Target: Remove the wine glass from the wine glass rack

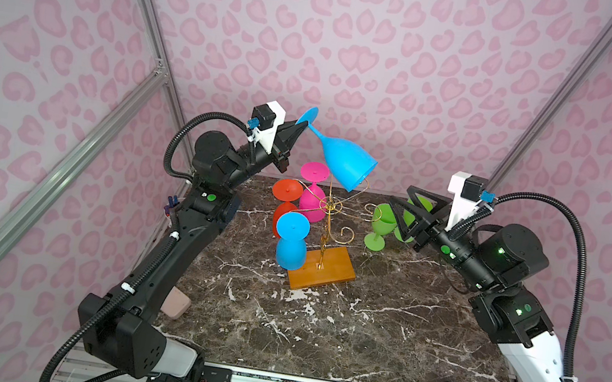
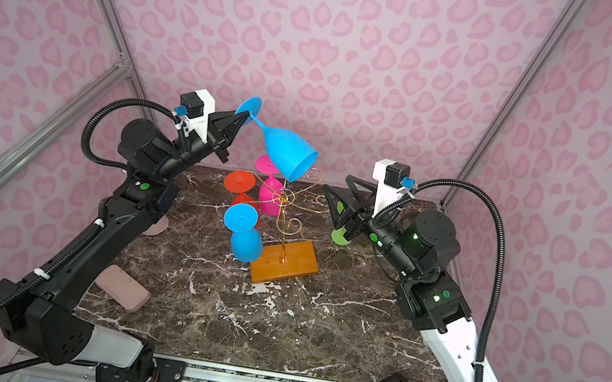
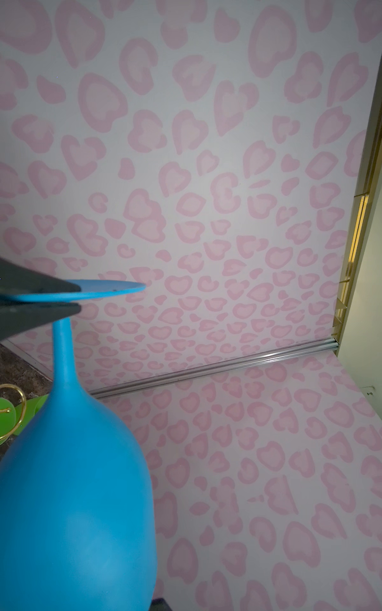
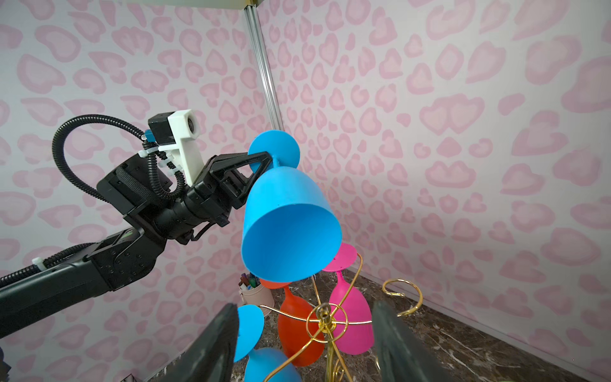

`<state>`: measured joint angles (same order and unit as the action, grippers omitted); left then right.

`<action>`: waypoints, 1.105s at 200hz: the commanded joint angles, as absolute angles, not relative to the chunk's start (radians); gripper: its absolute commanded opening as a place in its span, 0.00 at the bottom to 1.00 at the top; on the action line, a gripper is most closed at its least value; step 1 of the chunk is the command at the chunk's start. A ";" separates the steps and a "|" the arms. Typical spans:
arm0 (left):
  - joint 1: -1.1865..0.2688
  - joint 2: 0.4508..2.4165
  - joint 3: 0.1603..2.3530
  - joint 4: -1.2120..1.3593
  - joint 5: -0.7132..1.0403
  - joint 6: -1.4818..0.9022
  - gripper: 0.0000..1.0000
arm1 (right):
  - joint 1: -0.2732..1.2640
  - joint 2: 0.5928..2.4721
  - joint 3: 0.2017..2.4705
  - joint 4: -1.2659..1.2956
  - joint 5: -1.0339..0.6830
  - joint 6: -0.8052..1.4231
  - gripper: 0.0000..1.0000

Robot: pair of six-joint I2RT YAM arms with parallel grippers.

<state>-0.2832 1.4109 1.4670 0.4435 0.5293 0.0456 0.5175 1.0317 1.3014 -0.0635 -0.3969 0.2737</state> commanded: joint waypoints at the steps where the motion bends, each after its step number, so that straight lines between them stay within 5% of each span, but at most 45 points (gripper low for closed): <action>1: -0.283 1.411 1.460 0.510 0.557 -0.030 0.03 | 0.516 1.076 1.320 0.016 -0.428 0.305 0.64; 87: -0.283 1.398 1.442 0.528 0.598 -0.108 0.03 | 0.515 1.302 1.462 0.101 -0.444 0.316 0.56; 162: -0.283 1.408 1.449 0.525 0.626 -0.173 0.03 | 0.523 1.376 1.530 0.131 -0.492 0.344 0.02; 180: -0.282 1.413 1.450 0.527 0.616 -0.181 0.11 | 0.525 1.363 1.526 0.121 -0.491 0.345 0.00; 221: -0.282 1.413 1.461 0.508 0.597 -0.182 0.49 | 0.526 1.276 1.507 0.041 -0.399 0.337 0.00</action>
